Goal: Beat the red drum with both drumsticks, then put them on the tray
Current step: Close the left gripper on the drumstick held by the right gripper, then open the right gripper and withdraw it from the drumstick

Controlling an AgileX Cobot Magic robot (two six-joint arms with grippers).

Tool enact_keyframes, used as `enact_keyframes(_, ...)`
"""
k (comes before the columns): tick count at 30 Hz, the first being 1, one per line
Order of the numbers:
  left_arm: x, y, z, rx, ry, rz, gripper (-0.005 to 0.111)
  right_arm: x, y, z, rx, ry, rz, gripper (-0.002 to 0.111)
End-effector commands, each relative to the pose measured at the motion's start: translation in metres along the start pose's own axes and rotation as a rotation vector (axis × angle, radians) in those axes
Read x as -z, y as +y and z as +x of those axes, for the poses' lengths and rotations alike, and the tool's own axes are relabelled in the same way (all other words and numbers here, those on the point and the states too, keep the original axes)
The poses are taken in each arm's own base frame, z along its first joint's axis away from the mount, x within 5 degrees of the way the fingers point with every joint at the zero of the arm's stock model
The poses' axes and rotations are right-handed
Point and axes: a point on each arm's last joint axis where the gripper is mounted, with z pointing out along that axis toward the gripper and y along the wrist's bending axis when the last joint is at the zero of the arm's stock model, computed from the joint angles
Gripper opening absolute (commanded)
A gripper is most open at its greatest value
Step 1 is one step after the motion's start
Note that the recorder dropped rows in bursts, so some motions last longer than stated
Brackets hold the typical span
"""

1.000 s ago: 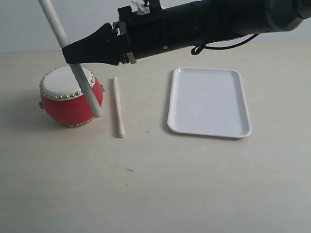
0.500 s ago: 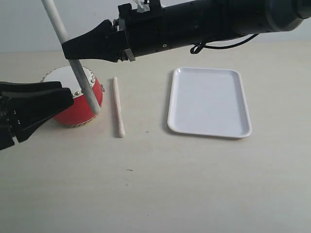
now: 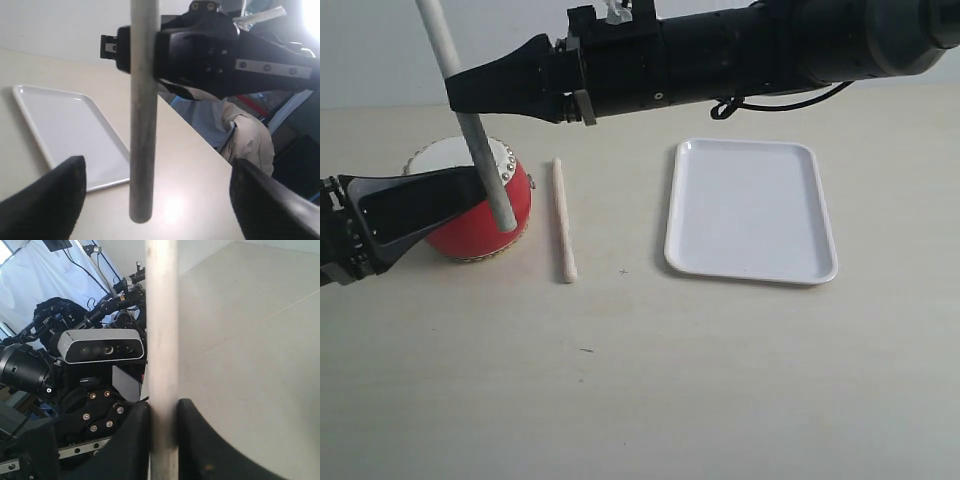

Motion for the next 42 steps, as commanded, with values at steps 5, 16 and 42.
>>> enact_keyframes(5,-0.003,0.005,0.002,0.010,-0.006,0.007,0.076,-0.027,0.011,0.013,-0.013,0.024,-0.071,0.000)
enact_keyframes(16,-0.003,0.004,0.003,-0.001,0.004,0.012,0.040,-0.029,0.009,0.014,-0.031,0.022,-0.072,0.000)
enact_keyframes(42,0.007,0.019,0.002,-0.025,0.049,-0.089,0.000,0.008,-0.006,-0.009,-0.051,-0.034,0.121,0.074)
